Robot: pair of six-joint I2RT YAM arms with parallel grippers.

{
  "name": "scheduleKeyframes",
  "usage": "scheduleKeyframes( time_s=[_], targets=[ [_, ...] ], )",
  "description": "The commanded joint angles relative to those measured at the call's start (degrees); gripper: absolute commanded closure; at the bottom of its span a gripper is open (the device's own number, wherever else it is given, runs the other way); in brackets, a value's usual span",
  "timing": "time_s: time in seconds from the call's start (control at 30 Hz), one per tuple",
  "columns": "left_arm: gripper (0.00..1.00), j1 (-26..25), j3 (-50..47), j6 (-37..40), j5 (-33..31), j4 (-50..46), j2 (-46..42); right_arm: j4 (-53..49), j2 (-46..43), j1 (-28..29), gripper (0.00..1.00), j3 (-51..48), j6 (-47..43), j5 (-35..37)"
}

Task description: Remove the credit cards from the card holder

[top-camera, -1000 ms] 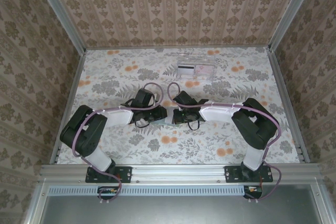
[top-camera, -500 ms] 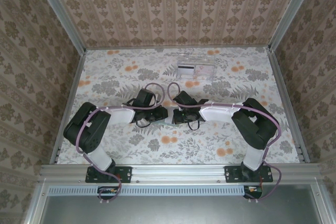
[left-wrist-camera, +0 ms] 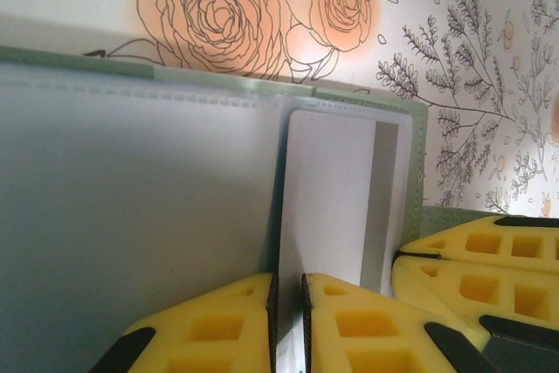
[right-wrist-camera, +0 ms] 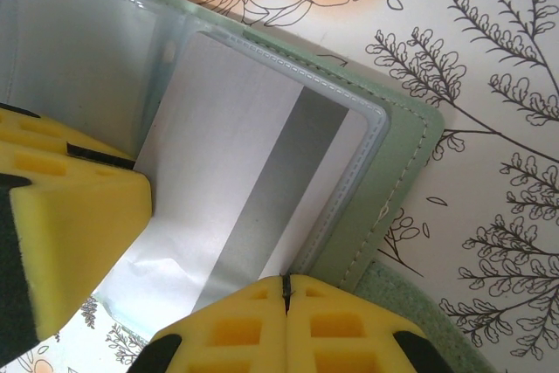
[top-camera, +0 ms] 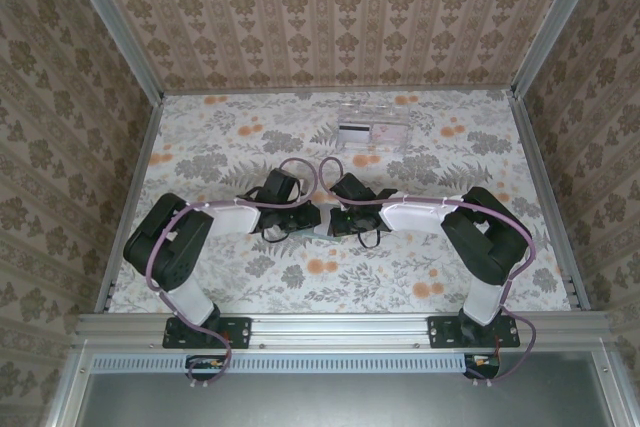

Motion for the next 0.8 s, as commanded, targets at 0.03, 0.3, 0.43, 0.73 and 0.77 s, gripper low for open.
scheduleKeyframes(
  time_s=[0.03,0.3,0.43,0.73,0.77],
  targets=[
    [0.83,0.7,-2.6,-1.8,2.8,3.1,-1.8,-0.5,1.6,0.5,0.98,-0.2,0.9,-0.7],
    [0.84,1.9,-4.5,-5.0,7.1,9.7,-0.4,-0.4,1.7,0.6,0.98,-0.3,1.0,-0.7],
    [0.89,2.5,-5.2,-6.4,8.4,12.5,0.4,-0.4,2.0,0.6,0.98,-0.3,1.0,-0.7],
    [1.0,2.8,-5.4,-6.5,8.4,12.3,0.2,-0.4,2.3,0.6,0.98,-0.3,1.0,-0.6],
    [1.0,3.0,-5.5,-6.5,8.4,12.3,0.1,-0.4,2.2,0.6,0.98,-0.4,1.1,-0.6]
  ],
)
